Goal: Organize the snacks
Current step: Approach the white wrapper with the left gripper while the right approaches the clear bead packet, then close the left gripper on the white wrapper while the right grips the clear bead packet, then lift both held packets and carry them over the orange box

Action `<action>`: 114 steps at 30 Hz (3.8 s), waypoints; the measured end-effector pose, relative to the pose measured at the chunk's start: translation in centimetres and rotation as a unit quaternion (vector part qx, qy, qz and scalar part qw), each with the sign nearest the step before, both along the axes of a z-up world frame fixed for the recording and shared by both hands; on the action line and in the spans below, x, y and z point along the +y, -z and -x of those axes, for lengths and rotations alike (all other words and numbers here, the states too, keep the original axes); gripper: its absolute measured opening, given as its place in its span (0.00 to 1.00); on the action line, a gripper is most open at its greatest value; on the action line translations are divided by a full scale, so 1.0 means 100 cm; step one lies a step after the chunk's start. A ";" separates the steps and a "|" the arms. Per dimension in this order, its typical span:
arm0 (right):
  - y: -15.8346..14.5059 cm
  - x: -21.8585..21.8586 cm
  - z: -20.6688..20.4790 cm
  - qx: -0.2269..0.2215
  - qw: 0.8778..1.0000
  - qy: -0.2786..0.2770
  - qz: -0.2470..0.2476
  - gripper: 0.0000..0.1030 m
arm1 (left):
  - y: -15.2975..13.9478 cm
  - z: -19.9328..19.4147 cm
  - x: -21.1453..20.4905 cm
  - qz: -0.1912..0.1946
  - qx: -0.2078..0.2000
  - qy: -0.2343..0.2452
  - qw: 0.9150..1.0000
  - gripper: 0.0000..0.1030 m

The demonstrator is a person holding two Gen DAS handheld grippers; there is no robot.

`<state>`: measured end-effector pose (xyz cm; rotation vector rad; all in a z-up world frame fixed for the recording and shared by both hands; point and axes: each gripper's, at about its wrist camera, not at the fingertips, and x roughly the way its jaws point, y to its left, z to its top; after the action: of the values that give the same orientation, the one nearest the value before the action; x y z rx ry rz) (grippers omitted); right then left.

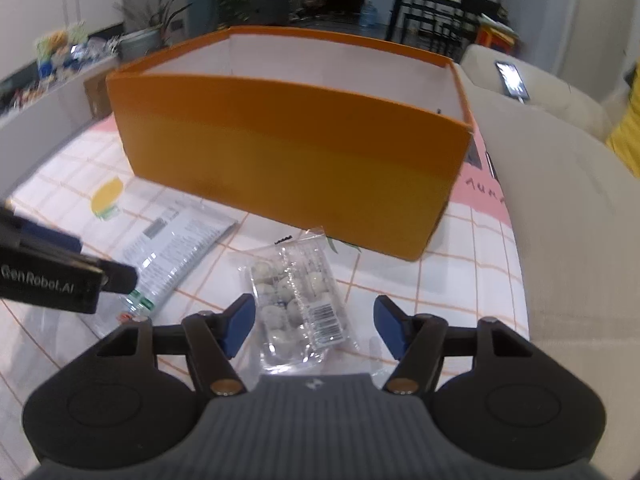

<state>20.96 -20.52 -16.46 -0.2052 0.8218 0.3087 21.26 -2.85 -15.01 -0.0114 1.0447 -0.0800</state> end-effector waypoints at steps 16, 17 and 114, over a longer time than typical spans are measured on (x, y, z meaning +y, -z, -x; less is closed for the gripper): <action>0.021 0.003 -0.014 0.021 0.999 -0.012 -0.033 0.74 | 0.024 -0.016 -0.015 -0.022 -0.029 0.038 0.999 0.87; 0.022 0.004 -0.015 0.019 0.999 -0.013 -0.033 0.77 | 0.025 -0.016 -0.016 -0.026 -0.033 0.038 0.998 0.86; -0.161 -0.007 -0.169 -0.005 0.998 0.010 -0.056 0.52 | -0.126 -0.127 -0.002 0.110 -0.080 0.062 0.989 0.52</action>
<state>37.90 -21.25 -0.36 -0.0939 0.7945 0.3344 33.92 -3.09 -2.44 -0.1374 0.8718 -0.3047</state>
